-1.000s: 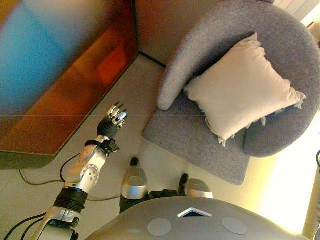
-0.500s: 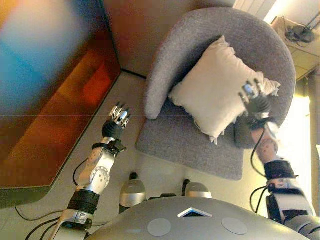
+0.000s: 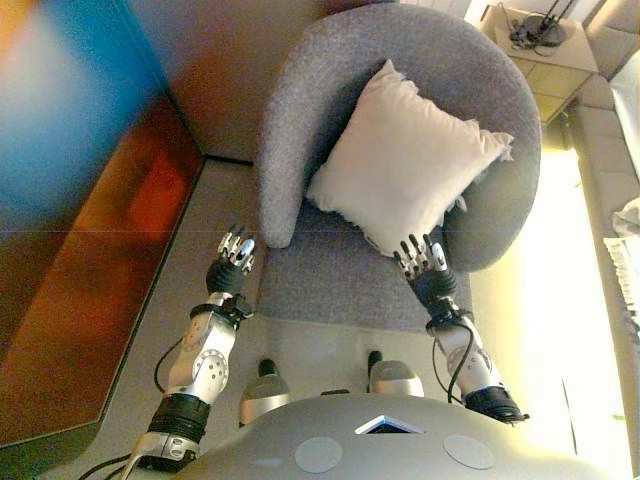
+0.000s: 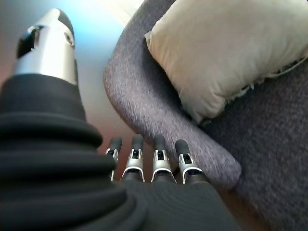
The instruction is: Pick up the cushion and take it to the sofa
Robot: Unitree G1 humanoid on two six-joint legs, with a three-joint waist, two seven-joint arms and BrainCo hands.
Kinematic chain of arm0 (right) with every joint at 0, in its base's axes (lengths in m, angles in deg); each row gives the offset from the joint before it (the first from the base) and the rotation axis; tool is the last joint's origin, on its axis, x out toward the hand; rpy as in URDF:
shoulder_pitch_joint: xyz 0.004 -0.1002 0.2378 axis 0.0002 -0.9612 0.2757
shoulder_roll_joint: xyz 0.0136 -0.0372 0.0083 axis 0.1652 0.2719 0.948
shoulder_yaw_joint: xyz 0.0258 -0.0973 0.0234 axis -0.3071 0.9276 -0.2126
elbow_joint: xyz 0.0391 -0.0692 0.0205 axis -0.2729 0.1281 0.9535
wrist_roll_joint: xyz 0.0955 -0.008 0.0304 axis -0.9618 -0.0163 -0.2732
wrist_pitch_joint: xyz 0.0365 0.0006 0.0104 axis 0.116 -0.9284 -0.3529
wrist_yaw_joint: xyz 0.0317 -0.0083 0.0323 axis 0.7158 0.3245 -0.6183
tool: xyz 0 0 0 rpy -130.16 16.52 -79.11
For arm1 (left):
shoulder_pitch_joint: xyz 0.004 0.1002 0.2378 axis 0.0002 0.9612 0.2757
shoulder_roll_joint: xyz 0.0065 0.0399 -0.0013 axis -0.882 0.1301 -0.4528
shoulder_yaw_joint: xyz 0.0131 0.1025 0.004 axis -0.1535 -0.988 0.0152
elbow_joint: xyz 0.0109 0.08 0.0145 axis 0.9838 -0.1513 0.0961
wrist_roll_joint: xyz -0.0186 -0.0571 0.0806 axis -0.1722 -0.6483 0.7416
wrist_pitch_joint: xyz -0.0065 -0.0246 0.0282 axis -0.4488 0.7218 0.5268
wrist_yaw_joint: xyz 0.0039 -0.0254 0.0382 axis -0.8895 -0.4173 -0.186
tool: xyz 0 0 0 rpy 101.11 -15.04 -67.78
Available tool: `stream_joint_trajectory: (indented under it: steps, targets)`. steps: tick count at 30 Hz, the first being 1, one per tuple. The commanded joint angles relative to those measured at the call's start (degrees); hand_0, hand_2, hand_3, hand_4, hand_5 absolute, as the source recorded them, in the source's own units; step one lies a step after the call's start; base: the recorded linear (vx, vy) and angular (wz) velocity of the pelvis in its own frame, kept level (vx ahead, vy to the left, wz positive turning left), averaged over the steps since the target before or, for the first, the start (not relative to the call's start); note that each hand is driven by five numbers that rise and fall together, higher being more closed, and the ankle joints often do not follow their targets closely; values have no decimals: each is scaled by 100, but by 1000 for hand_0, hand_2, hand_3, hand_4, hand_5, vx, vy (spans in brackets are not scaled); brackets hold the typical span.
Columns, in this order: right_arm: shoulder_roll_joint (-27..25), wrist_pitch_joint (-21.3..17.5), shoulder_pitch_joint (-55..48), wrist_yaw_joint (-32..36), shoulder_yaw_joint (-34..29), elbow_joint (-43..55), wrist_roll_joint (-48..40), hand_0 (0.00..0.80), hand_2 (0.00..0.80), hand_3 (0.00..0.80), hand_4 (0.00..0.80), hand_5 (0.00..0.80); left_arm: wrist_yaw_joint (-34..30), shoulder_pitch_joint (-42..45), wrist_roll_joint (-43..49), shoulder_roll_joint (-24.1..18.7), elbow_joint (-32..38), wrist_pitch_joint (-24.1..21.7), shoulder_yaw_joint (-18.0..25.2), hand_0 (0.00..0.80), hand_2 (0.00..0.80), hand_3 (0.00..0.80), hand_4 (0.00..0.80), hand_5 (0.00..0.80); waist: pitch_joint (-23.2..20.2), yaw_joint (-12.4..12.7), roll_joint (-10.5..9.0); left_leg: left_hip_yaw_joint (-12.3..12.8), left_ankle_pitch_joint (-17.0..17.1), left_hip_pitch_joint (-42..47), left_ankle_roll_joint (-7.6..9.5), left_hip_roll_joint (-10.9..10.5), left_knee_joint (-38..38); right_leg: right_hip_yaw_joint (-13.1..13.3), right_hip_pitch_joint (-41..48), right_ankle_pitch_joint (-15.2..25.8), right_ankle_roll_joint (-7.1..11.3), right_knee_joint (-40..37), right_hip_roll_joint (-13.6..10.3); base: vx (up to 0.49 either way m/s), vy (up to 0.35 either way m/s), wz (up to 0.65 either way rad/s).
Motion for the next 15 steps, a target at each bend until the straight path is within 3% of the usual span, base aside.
stream_joint_trajectory:
  steps: [1, 15]
  targets:
    - [-89, -100, 514, 215, 195, 151, -79, 0, 0, 0, 0, 0, 37, -347, 5, 12, 274, -346, -117, 0, 0, 0, 0, 0, 31, 65, 194, -68, -583, 73, 146, 46, 530, -103, -609, 726, 189, -108, 88, 3, 1, -6]
    - [-149, -68, 453, 169, 393, 138, 120, 0, 0, 0, 0, 0, -59, -187, 46, -23, 301, -434, -228, 0, 0, 0, 0, 0, 60, 167, 167, -113, -554, -21, 158, 24, 551, -206, -547, 681, 149, -143, 110, 0, 0, 0]
